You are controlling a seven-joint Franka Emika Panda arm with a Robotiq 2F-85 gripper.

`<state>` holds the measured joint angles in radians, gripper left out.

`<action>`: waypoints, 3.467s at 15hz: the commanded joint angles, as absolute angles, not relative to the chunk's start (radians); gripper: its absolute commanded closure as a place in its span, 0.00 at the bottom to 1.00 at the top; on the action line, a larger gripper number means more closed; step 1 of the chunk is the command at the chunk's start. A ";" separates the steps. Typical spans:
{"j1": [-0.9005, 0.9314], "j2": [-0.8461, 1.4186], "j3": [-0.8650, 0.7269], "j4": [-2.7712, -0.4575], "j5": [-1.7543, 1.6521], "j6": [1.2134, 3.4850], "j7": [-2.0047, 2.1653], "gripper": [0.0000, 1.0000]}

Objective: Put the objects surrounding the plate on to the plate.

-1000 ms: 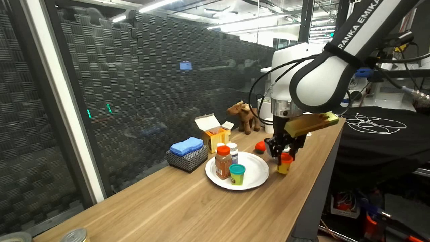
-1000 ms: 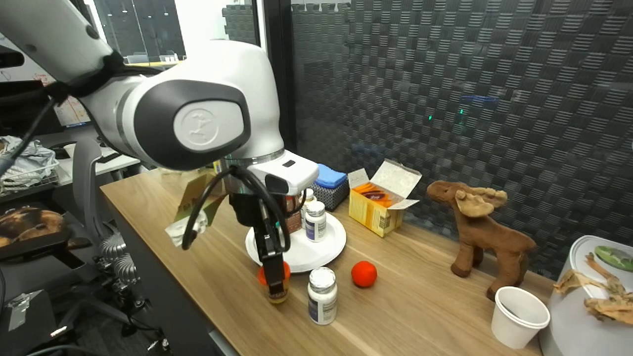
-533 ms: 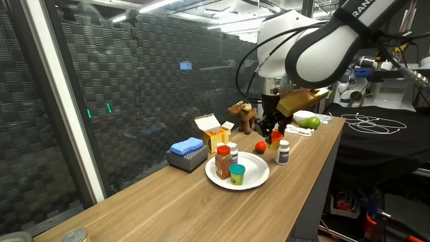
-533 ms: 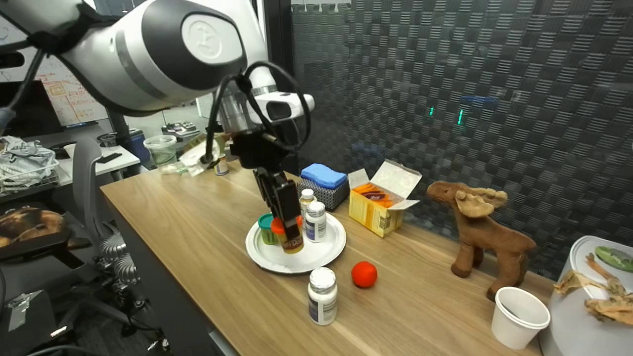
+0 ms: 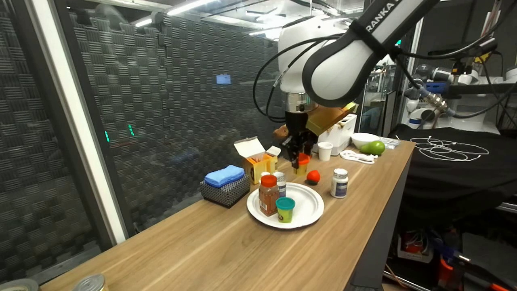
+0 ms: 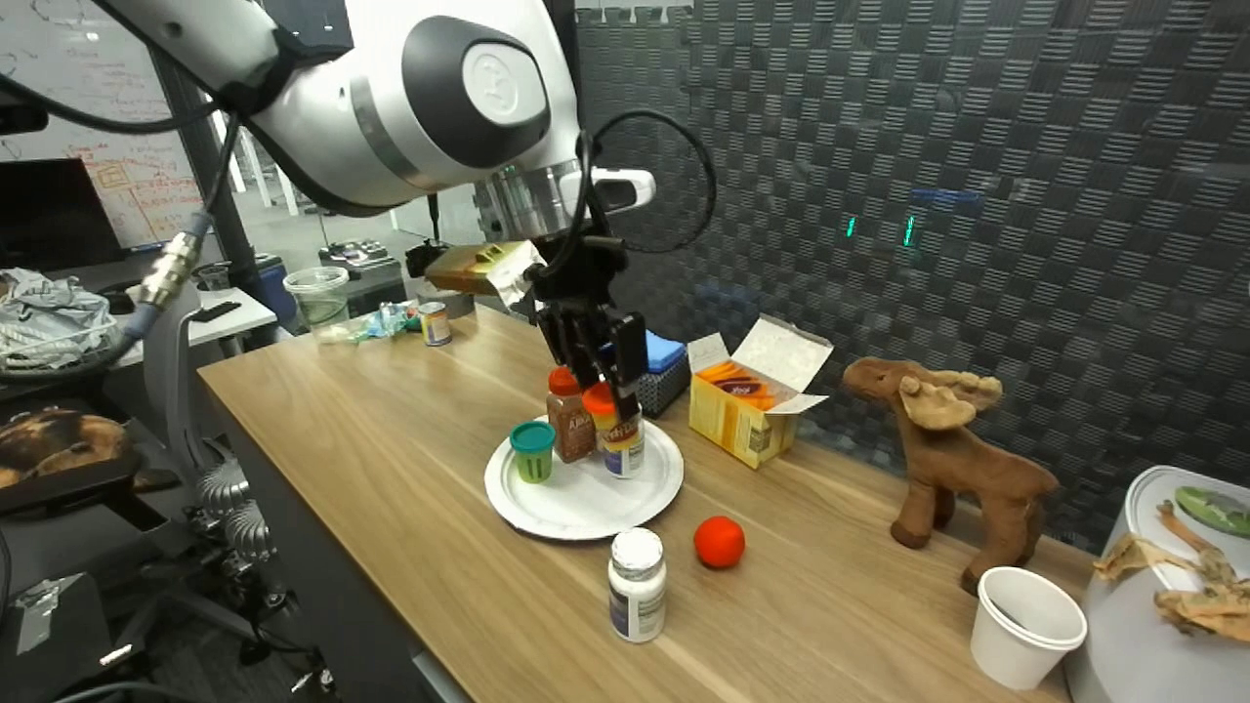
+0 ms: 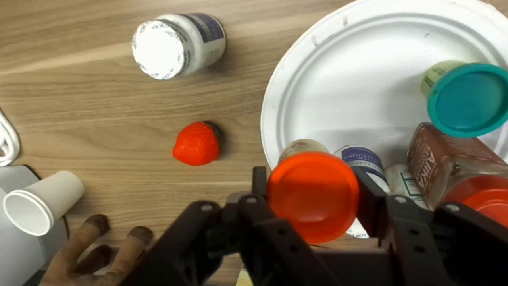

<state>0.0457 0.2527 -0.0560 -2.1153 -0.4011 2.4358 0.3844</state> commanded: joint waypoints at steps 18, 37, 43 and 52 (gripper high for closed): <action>-0.032 0.472 -0.004 -1.955 -0.197 2.448 -0.209 0.22; -0.044 0.043 -0.099 -2.289 -0.149 2.373 0.253 0.00; -0.065 0.139 -0.103 -2.224 -0.056 2.370 0.338 0.00; -0.051 0.242 -0.148 -2.155 -0.083 2.366 0.518 0.00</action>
<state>-0.0648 0.2283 -0.1301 -2.1730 -0.0718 2.3633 0.4723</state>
